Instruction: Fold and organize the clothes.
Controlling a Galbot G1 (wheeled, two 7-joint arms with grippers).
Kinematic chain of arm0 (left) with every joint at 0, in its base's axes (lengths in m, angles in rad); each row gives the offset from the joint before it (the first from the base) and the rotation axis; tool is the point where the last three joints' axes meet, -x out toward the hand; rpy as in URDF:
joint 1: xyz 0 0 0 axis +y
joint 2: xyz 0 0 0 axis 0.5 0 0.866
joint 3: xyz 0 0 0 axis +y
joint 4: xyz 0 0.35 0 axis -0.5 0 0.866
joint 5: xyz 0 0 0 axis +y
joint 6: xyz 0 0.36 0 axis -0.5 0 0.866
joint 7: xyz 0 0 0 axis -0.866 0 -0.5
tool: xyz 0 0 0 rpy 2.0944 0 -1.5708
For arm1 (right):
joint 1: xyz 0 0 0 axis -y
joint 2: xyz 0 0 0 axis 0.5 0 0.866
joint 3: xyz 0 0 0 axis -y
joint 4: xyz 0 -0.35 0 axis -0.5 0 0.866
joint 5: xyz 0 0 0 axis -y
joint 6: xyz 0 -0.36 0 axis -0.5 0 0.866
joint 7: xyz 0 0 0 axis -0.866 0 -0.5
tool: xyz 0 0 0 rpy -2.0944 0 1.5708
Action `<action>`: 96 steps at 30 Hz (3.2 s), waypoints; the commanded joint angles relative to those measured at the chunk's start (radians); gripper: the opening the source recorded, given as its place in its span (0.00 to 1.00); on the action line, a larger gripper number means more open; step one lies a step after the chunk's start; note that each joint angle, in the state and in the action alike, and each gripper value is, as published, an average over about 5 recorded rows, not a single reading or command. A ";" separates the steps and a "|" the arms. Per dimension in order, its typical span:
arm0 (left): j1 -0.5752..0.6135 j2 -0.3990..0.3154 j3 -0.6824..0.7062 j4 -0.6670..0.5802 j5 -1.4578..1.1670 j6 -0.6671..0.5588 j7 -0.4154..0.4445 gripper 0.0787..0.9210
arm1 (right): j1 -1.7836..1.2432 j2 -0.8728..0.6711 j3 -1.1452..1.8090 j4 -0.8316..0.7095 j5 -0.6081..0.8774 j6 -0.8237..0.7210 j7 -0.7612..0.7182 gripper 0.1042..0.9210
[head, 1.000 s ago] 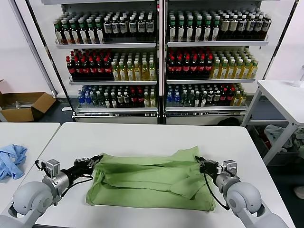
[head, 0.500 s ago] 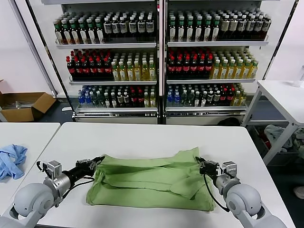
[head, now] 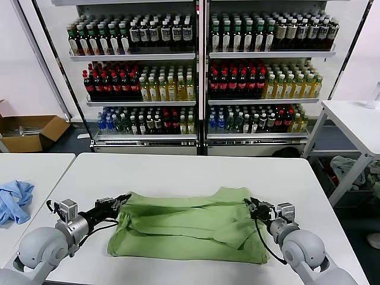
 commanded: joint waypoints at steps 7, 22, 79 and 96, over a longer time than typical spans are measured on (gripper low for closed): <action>-0.006 0.000 0.002 0.003 0.000 0.000 0.001 0.02 | 0.008 0.003 0.004 -0.012 0.006 0.001 0.001 0.00; 0.049 0.016 -0.042 -0.042 -0.007 0.000 -0.001 0.02 | -0.155 -0.038 0.140 0.291 0.053 0.001 0.015 0.00; 0.381 -0.177 -0.118 -0.270 -0.065 0.078 -0.559 0.75 | -0.571 0.043 0.732 0.227 0.034 0.330 -0.212 0.80; 0.389 -0.188 -0.052 -0.188 -0.022 0.092 -0.545 0.78 | -0.592 0.035 0.744 0.217 0.028 0.336 -0.211 0.88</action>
